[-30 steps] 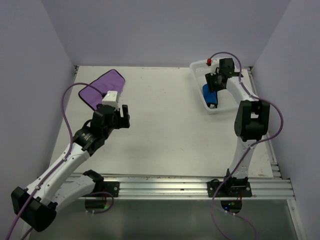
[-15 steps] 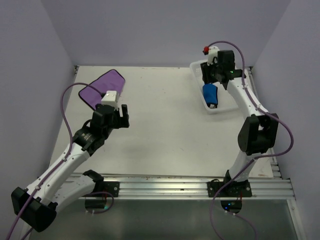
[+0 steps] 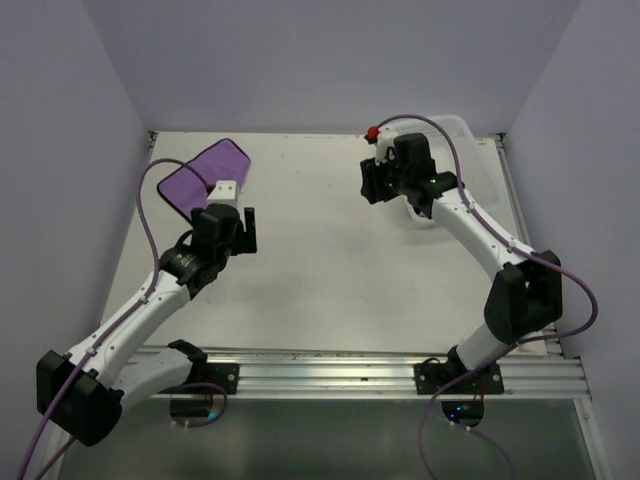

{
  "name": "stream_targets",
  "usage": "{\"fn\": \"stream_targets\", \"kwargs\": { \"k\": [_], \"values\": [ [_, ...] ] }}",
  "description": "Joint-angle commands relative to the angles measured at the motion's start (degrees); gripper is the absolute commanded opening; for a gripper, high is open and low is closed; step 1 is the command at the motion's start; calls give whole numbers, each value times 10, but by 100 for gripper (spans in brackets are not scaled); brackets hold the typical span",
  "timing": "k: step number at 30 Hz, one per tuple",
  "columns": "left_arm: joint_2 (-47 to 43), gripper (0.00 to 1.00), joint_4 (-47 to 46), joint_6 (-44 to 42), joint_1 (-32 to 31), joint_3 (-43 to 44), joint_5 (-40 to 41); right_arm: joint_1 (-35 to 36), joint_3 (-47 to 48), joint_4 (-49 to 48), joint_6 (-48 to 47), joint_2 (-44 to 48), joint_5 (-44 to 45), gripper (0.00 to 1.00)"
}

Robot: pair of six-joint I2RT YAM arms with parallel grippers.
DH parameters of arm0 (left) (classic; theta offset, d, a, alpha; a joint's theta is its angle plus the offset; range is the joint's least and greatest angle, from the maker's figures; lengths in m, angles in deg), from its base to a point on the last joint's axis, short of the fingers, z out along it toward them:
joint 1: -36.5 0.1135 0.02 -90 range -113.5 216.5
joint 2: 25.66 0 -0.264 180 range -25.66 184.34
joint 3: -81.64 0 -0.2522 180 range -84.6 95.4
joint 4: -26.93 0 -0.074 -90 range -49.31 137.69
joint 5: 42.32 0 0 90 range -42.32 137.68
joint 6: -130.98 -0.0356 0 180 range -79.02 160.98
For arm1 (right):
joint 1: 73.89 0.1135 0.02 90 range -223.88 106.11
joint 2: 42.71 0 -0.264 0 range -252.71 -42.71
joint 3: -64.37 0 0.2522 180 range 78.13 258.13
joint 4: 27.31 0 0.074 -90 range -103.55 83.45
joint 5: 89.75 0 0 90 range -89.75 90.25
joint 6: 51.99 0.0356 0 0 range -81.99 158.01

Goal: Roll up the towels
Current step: Grab a towel with the left arm

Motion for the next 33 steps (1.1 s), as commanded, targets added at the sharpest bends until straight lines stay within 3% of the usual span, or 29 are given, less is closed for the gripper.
{"fn": "stream_targets", "kwargs": {
  "k": [1,5,11,23,33],
  "values": [
    [26,85,10,4,14,45,26,26,-53,-62,48,83,-43,48],
    [70,88,20,-1,28,85,48,32,-141,-113,72,127,-64,48],
    [171,90,8,4,94,114,19,36,-187,-131,82,147,-86,48],
    [446,98,-20,-16,148,248,14,43,-189,-139,95,119,-109,48],
    [560,99,-30,-18,204,304,11,47,-190,-138,92,105,-108,48]
  ]
}}
